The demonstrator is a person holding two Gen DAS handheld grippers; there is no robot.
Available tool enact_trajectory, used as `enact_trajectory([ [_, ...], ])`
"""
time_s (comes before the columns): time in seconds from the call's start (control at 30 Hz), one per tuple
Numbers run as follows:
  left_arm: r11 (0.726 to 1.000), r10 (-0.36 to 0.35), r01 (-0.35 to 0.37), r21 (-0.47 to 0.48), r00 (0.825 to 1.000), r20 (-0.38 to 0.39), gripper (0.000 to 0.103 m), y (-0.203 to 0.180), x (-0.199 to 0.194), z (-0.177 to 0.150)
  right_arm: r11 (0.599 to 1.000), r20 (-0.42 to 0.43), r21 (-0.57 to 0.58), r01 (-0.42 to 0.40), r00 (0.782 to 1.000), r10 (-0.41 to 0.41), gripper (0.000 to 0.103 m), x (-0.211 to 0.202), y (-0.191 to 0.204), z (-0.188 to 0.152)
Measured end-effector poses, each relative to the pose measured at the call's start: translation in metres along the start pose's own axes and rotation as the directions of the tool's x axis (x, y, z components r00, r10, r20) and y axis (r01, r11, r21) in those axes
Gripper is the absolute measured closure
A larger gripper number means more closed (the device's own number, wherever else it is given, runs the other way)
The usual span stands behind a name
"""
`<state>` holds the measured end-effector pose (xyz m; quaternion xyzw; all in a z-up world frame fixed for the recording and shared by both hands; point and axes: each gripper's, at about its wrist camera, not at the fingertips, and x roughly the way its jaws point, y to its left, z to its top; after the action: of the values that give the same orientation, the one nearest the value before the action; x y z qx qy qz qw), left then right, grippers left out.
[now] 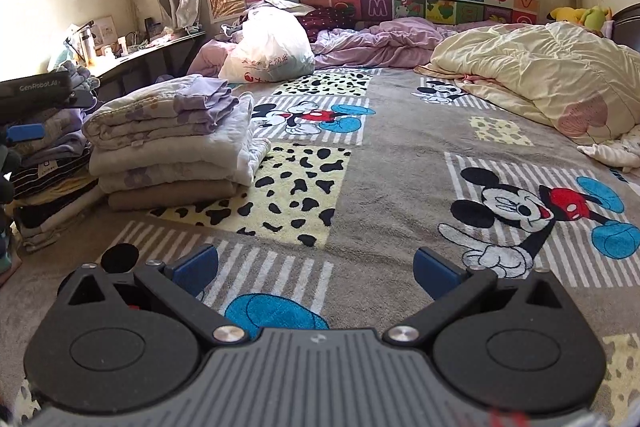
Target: Fold clothes
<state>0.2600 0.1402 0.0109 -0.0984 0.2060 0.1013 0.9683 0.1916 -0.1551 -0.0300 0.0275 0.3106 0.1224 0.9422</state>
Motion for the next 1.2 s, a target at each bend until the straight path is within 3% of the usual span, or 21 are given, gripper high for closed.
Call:
enact_trajectory([
  [0.27, 0.999, -0.027, 0.027, 0.022, 1.0, 0.008, 0.044, -0.008, 0.082, 0.019, 0.998, -0.049, 0.059, -0.01, 0.999, 0.013, 0.0, 0.046, -0.008, -0.002],
  [0.5, 0.996, 0.045, -0.041, 0.08, 0.998, -0.049, 0.051, -0.023, 0.126, 0.028, 0.995, -0.053, 0.092, -0.04, 0.998, 0.045, 0.0, 0.069, -0.013, -0.007],
  [0.53, 0.995, 0.051, -0.045, 0.086, 0.997, -0.059, 0.061, -0.025, 0.126, 0.03, 0.995, -0.058, 0.096, -0.041, 0.997, 0.047, 0.0, 0.071, -0.013, -0.009],
  [0.63, 0.99, 0.068, -0.058, 0.127, 0.995, -0.076, 0.103, -0.033, 0.122, 0.034, 0.994, -0.072, 0.1, -0.04, 0.996, 0.047, 0.0, 0.075, -0.014, -0.012],
  [0.73, 0.984, 0.078, -0.066, 0.168, 0.995, -0.066, 0.103, -0.039, 0.11, 0.035, 0.994, -0.068, 0.106, -0.035, 0.997, 0.042, 0.0, 0.07, -0.015, -0.015],
  [0.97, 0.971, 0.004, -0.007, 0.24, 1.0, 0.012, 0.103, -0.062, 0.045, 0.043, 0.992, -0.037, 0.125, -0.029, 0.999, 0.034, 0.0, 0.035, -0.022, -0.012],
  [1.2, 0.963, 0.018, -0.026, 0.269, 0.999, 0.03, 0.102, -0.06, 0.035, 0.039, 0.99, 0.007, 0.141, -0.013, 1.0, 0.012, 0.0, -0.017, -0.027, -0.019],
])
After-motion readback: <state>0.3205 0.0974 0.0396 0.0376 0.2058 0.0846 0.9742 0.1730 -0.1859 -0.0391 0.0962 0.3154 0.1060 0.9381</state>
